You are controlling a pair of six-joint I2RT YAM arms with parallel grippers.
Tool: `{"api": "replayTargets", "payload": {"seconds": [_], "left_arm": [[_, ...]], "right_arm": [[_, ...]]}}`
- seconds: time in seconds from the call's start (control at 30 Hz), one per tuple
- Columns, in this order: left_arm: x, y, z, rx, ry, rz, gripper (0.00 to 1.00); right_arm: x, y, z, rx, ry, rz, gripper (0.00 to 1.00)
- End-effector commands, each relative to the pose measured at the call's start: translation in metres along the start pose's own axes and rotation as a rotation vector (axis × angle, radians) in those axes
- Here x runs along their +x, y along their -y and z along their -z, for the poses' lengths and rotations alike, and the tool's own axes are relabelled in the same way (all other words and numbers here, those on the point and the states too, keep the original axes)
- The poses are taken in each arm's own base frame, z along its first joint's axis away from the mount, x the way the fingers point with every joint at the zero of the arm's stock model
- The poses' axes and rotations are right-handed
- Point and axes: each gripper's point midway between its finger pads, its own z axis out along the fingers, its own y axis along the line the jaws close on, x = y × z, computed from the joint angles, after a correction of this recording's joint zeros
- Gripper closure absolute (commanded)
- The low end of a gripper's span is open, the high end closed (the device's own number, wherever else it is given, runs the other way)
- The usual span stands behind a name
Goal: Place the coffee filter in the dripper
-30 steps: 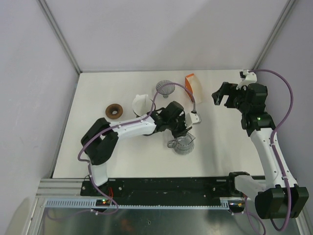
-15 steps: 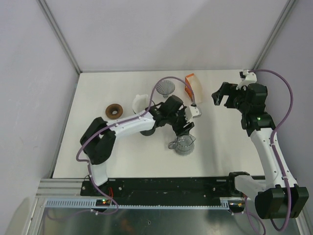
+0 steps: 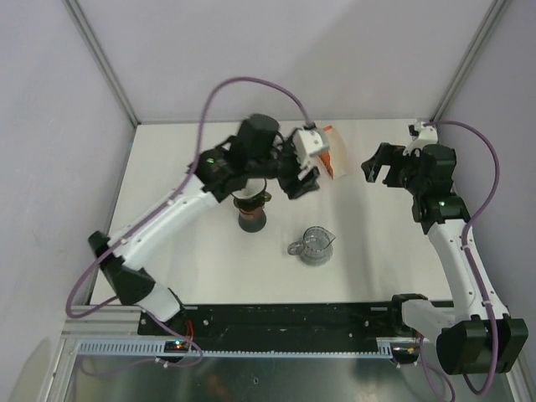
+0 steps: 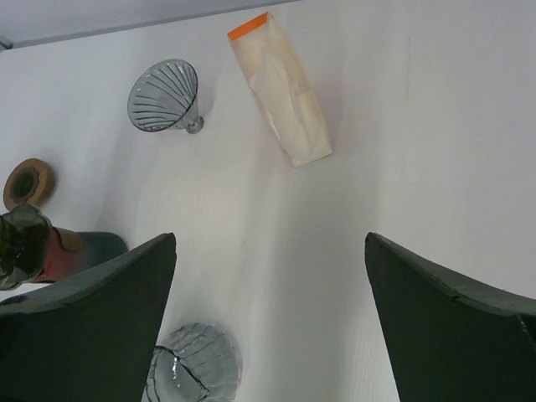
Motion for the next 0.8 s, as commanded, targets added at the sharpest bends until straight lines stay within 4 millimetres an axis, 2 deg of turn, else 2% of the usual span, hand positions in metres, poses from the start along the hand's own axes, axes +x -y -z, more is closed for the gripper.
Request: {"api": "replayTargets", "payload": {"seconds": [0.0,0.07,0.17,0.23,0.4,0.53,0.77], "left_arm": [[-0.035,-0.059,0.090,-0.283,0.055,0.000,0.27],[-0.035,-0.091,0.125,-0.417,0.073,0.039,0.25],[-0.016,-0.131,0.168,-0.600,0.053,0.105,0.21],[0.007,-0.153,0.194,-0.709,0.017,0.157,0.16],[0.083,-0.195,0.246,-0.881,-0.064,0.349,0.12],[0.140,-0.211,0.268,-0.942,-0.129,0.470,0.13],[0.254,-0.222,0.263,-0.962,-0.317,0.628,0.20]], "right_arm": [[-0.007,-0.004,0.001,-0.024,0.036,0.013,0.01],[-0.005,-0.004,0.001,-0.025,0.032,0.016,0.01],[-0.005,-0.004,0.002,-0.026,0.032,0.023,0.01],[-0.005,-0.003,0.003,-0.025,0.035,0.031,0.01],[-0.010,-0.004,0.007,-0.028,0.053,0.051,0.01],[-0.011,-0.005,0.006,-0.034,0.057,0.060,0.01],[-0.009,-0.003,0.005,-0.034,0.051,0.067,0.01]]}}
